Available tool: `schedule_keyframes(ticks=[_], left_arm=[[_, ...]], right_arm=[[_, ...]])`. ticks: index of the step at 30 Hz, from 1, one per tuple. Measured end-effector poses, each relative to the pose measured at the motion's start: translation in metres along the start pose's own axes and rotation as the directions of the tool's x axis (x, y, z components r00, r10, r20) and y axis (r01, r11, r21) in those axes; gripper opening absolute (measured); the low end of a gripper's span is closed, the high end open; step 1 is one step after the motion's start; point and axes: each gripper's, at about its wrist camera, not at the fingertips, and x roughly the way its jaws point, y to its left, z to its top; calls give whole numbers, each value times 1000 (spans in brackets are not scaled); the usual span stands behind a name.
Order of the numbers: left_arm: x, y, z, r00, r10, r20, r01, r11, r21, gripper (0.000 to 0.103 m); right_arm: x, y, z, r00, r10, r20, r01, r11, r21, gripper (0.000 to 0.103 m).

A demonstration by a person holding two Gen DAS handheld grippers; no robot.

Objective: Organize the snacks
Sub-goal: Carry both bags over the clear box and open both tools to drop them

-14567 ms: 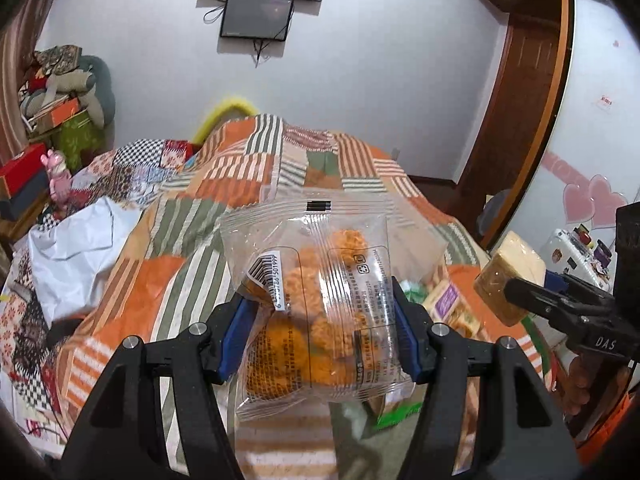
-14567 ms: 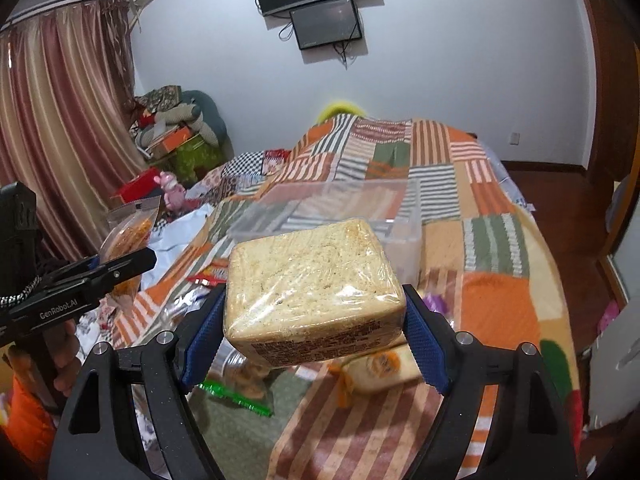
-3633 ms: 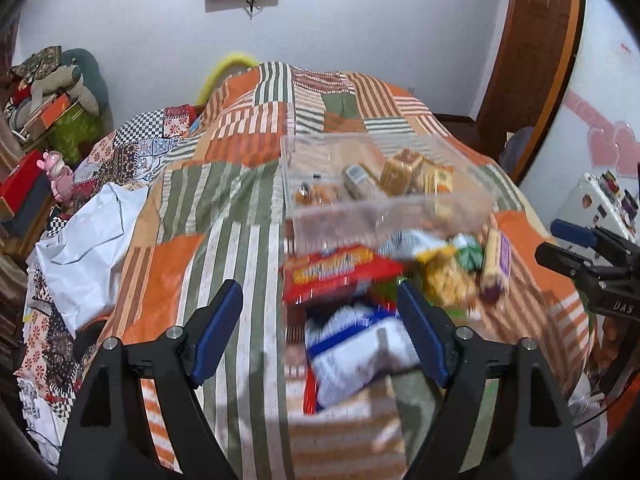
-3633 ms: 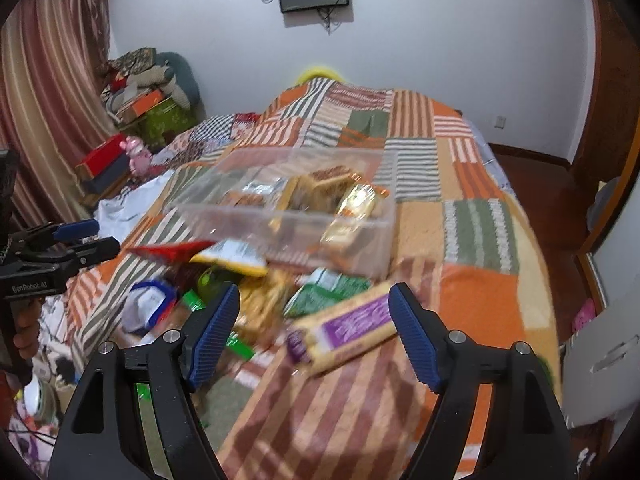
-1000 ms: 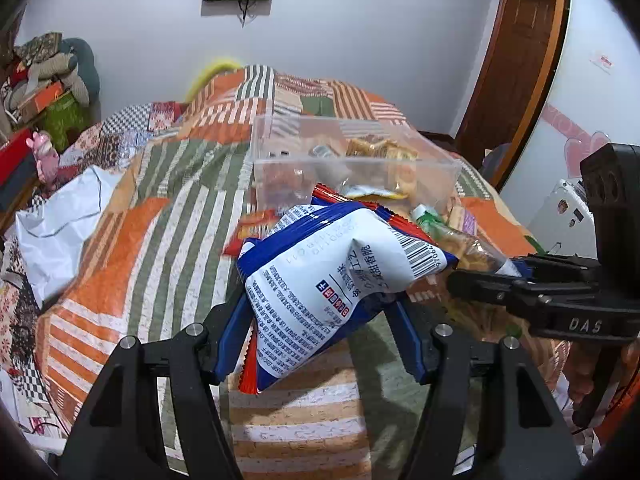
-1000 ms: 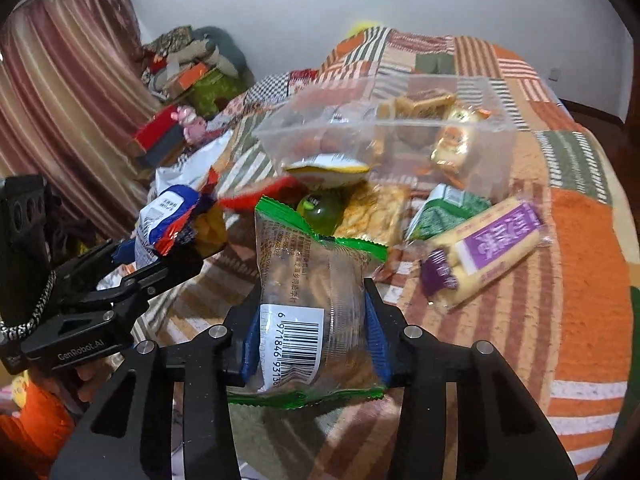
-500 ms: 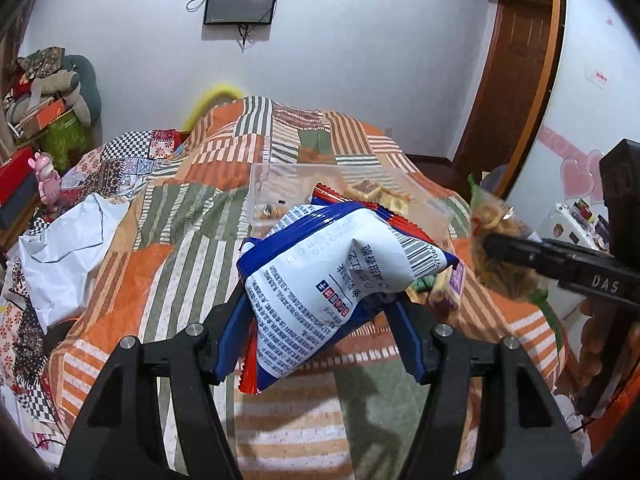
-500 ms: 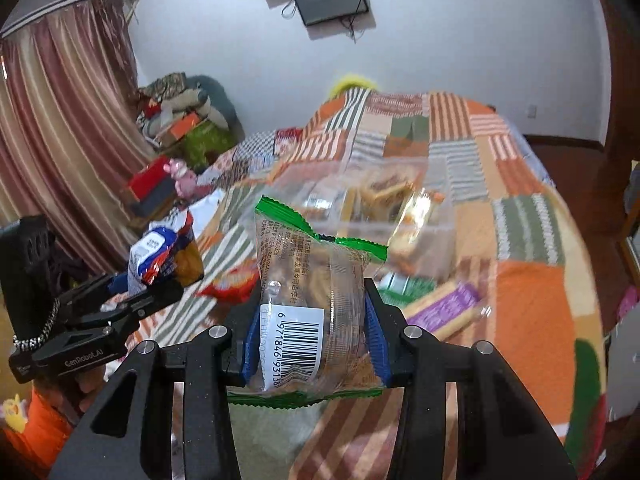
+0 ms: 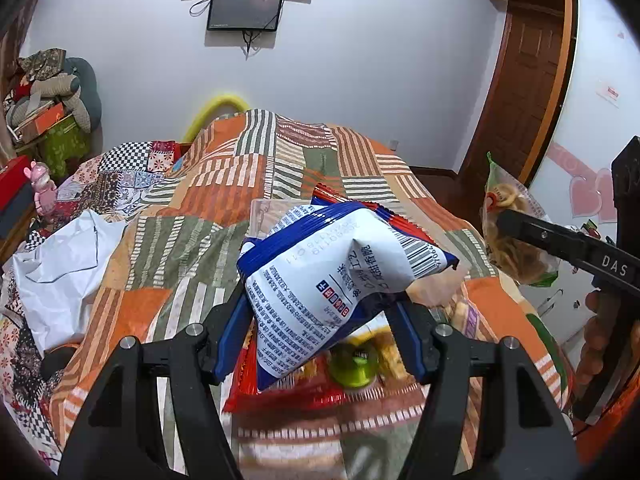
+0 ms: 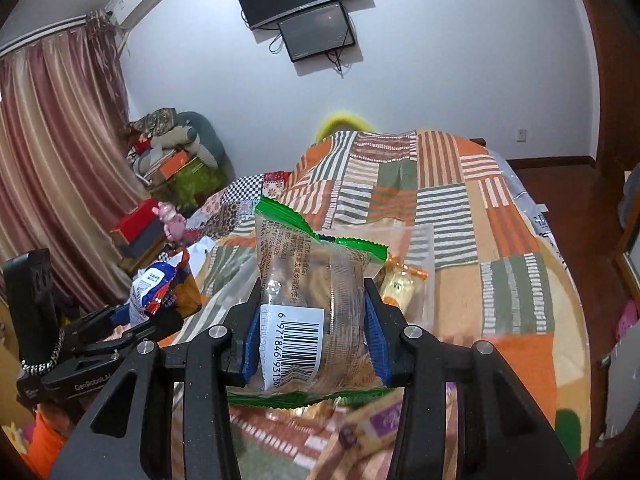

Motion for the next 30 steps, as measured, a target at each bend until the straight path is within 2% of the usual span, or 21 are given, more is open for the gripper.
schedule_keyframes(ticks=[10,18,21,24,30], left_arm=[[40,2,23,1000,3,-13,-3,1000,-2,64],[78,5,28,998,17,-68,-16,1000,7,64],[90,10,29,996,14,-89,-14,1000,-2,64],[102,13,30,994,8,-110,-9,1000,-12,64],[121,14,31,990,10,-138,-12,1000,-15,64]], right_arm=[[37,-13,7,999,18,-47,-17,1000,22,40],[78,-18,9,988,59,-142,-57,998,18,40],[93,-20,8,981,62,-184,-61,998,12,40],[99,-18,8,981,27,-193,-33,999,-26,40],[118,-24,5,971,31,-237,-37,999,-19,40]])
